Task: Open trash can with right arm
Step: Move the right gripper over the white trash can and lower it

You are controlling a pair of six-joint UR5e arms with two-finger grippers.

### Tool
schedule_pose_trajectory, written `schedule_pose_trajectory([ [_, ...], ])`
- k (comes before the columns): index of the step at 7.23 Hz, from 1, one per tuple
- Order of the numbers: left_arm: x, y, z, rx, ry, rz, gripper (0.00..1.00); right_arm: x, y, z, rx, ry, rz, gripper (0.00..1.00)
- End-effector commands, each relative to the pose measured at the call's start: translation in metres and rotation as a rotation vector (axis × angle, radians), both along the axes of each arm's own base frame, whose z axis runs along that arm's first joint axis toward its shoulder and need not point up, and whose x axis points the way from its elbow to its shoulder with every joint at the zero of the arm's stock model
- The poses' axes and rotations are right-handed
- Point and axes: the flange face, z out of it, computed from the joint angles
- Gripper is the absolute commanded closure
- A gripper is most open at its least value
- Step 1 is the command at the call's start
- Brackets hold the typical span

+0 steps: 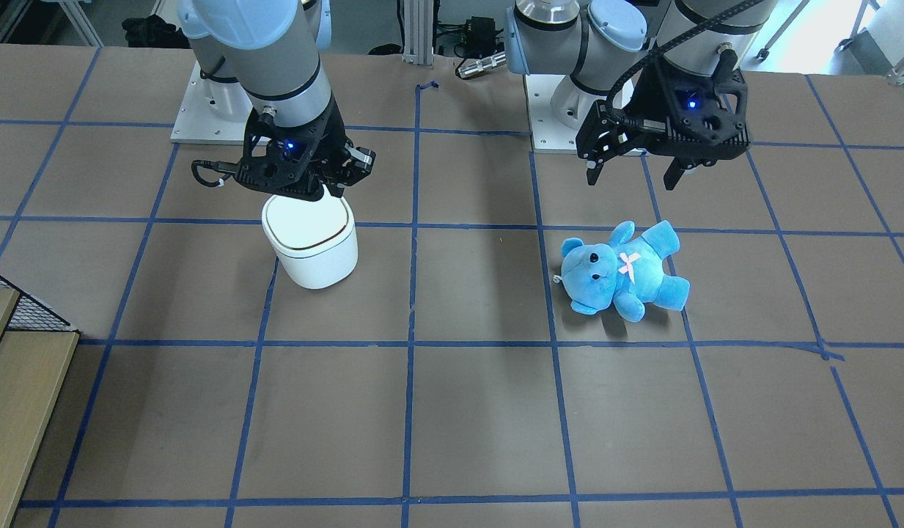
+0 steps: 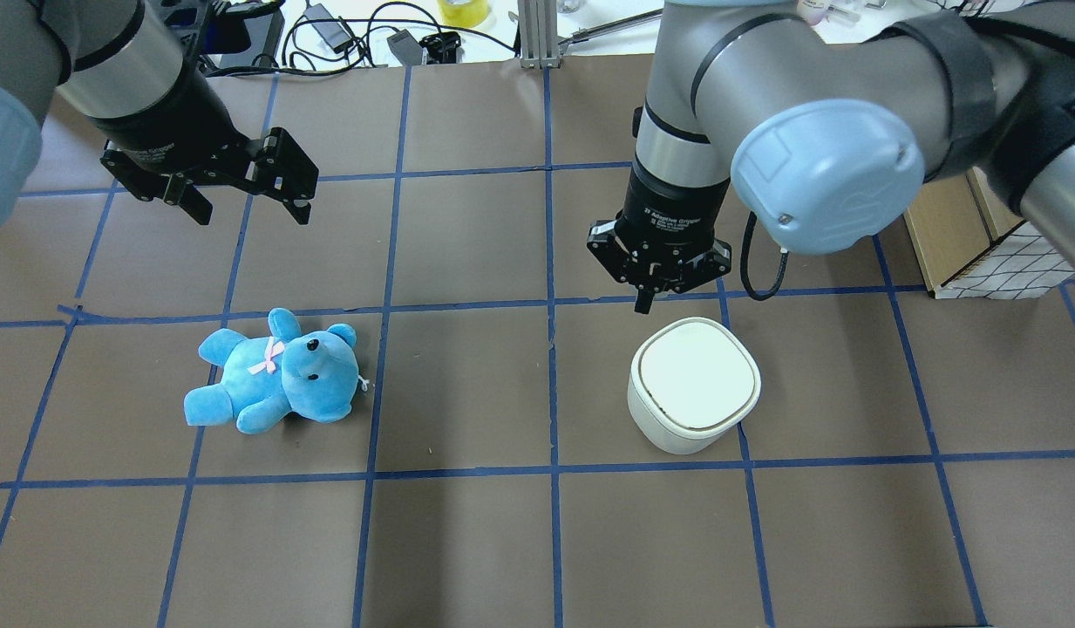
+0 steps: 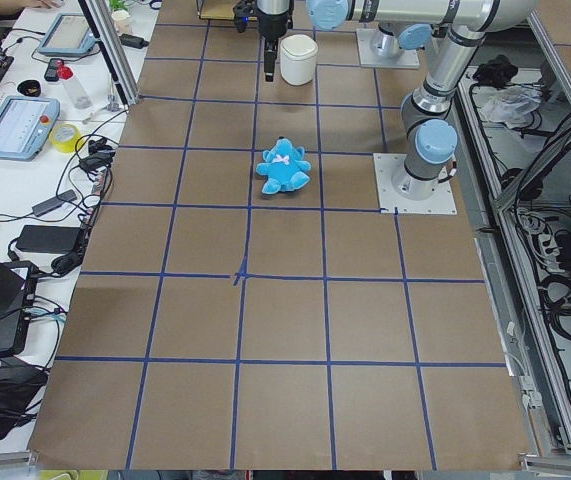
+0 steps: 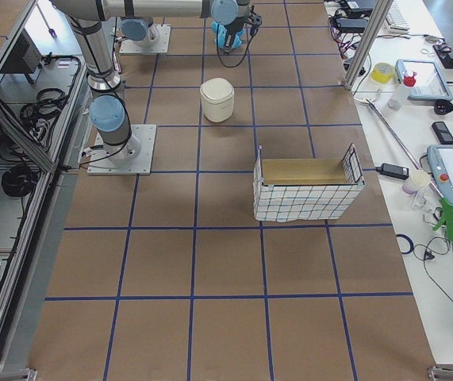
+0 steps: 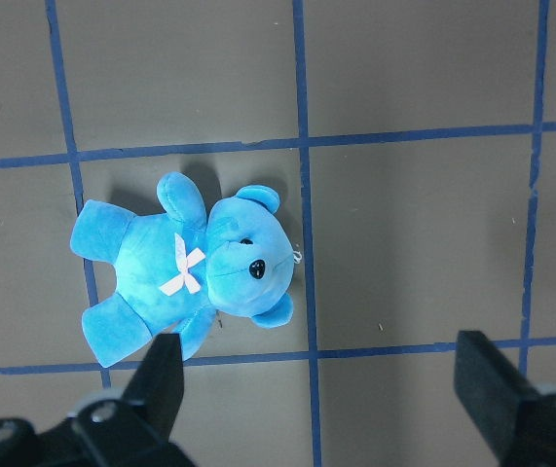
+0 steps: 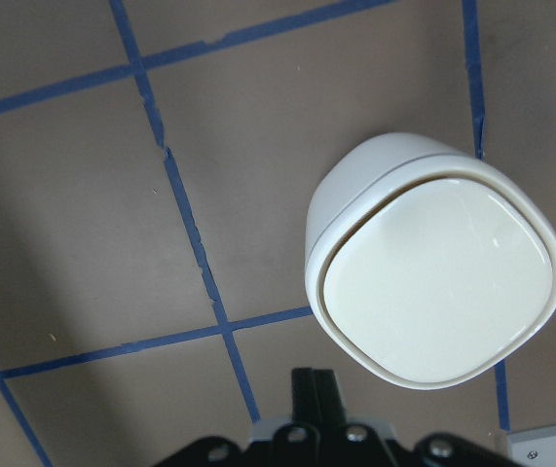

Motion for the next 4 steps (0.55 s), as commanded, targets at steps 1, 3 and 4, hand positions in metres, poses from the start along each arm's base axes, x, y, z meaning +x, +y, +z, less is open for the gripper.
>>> schedule_pose_trajectory([
  [1, 0.0, 0.0, 0.0, 0.0, -0.001, 0.0, 0.0, -0.013, 0.008, -0.032, 0.068, 0.032, -0.024, 1.0],
  [3, 0.0, 0.0, 0.0, 0.0, -0.001, 0.0, 0.0, -0.045, 0.003, -0.045, 0.105, 0.115, -0.043, 1.0],
  [4, 0.0, 0.0, 0.0, 0.0, -0.001, 0.0, 0.0, -0.06, 0.005, -0.057, 0.129, 0.131, -0.05, 1.0],
])
